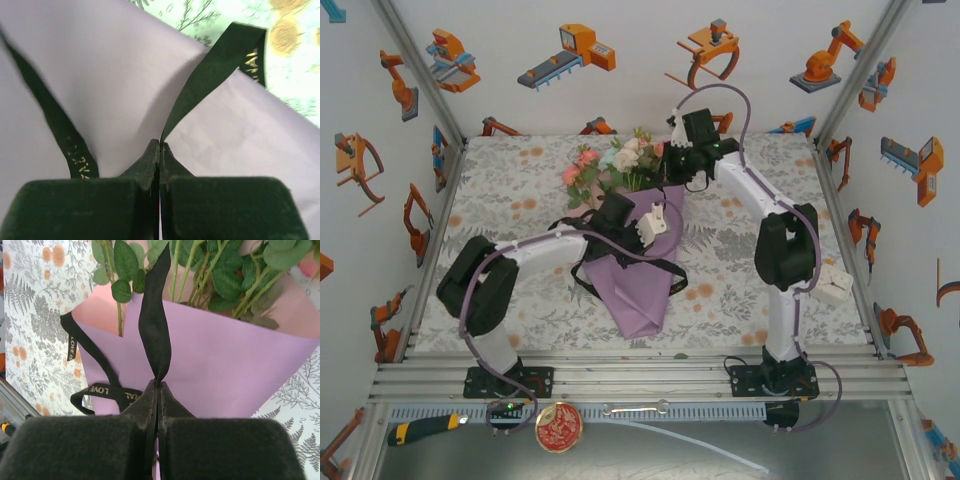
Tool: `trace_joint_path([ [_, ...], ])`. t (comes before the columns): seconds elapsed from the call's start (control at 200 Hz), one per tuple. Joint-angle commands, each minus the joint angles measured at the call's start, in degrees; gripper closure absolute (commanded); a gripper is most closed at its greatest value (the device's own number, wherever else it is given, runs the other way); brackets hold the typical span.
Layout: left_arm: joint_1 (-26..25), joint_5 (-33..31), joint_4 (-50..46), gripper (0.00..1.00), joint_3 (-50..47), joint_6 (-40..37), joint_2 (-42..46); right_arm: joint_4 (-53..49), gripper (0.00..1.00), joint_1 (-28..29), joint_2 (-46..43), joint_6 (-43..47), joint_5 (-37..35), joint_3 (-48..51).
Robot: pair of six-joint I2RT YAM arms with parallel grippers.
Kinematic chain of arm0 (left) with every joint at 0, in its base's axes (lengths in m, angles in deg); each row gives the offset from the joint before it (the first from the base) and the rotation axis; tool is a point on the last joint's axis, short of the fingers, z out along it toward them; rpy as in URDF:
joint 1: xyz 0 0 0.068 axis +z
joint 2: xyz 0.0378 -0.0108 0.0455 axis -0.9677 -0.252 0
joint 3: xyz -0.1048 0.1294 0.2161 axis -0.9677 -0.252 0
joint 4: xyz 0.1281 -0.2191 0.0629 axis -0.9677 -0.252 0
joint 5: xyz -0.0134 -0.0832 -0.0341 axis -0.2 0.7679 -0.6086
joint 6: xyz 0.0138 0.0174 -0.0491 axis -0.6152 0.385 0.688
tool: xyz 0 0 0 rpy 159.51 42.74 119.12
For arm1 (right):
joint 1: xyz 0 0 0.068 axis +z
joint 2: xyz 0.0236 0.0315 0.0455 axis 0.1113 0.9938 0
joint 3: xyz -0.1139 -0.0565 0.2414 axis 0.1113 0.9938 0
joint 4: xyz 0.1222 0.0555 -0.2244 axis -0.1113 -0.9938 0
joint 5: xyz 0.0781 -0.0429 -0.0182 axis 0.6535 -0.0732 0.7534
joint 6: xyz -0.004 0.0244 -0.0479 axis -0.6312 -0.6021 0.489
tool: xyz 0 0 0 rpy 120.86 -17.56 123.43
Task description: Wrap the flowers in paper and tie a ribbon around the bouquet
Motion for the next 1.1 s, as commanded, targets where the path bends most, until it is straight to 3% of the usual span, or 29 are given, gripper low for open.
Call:
trace_joint_path([
  [0.0,0.27,2.33,7.76,1.0,-3.26,6.54,7.79,1.75,1.0,0.36,-4.02,-1.82,2.14,6.8],
  [0.185,0.45,-0.31,10.75,1.0,-4.69,9.1,11.73,4.71,0.97,4.29,-14.74,-2.32,8.93,24.39],
  [0.29,0.71,-0.49,11.99,1.0,-5.03,9.71,11.71,3.38,0.73,5.11,-21.34,-2.96,10.99,31.72],
  [0.345,0.82,-0.27,11.94,1.0,-5.03,10.11,11.46,1.54,0.58,4.5,-25.12,-2.9,7.49,33.12],
  [0.395,0.78,0.0,12.39,1.0,-5.09,10.68,11.07,0.87,0.53,3.36,-28.29,-3.26,3.7,33.78],
  [0.556,0.85,-2.65,12.11,1.0,-2.83,15.34,8.52,1.73,0.56,2.53,-37.76,-7.14,-6.39,37.63],
  [0.746,1.81,-6.17,9.4,1.0,4.62,24.86,1.89,25.79,0.59,14.63,-49.23,-16.32,-14.79,58.27],
  [1.011,2.76,-6.37,5.97,1.0,12.82,31.53,-6.62,46.71,0.55,16.74,-41.99,-2.04,-16.2,64.85],
  [1.096,2.83,-5.54,5.8,1.0,13.33,31.72,-7.66,46.0,0.54,16.79,-38.91,2.58,-13.84,62.48],
])
